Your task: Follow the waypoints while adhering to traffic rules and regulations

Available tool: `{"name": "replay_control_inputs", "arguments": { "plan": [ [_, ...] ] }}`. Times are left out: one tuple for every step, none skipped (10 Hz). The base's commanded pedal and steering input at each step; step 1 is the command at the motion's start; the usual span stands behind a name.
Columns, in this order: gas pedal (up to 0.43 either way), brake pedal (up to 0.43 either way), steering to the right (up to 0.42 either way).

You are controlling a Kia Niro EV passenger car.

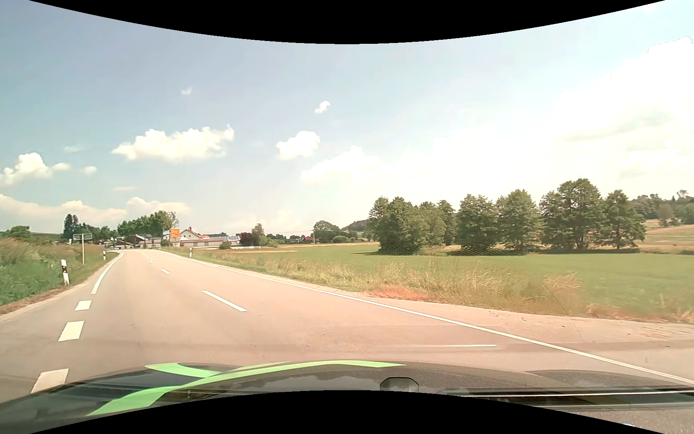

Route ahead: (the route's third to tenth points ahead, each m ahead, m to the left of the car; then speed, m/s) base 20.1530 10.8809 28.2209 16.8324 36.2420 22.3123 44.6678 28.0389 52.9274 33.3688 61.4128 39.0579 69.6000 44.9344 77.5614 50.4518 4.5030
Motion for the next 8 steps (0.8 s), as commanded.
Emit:
{"name": "replay_control_inputs", "arguments": {
  "plan": [
    [0.358,0.000,-0.307],
    [0.358,0.000,-0.302],
    [0.358,0.000,-0.293],
    [0.358,0.000,-0.276],
    [0.358,0.000,-0.254],
    [0.358,0.000,-0.234],
    [0.358,0.000,-0.201],
    [0.358,0.000,-0.170]
  ]
}}
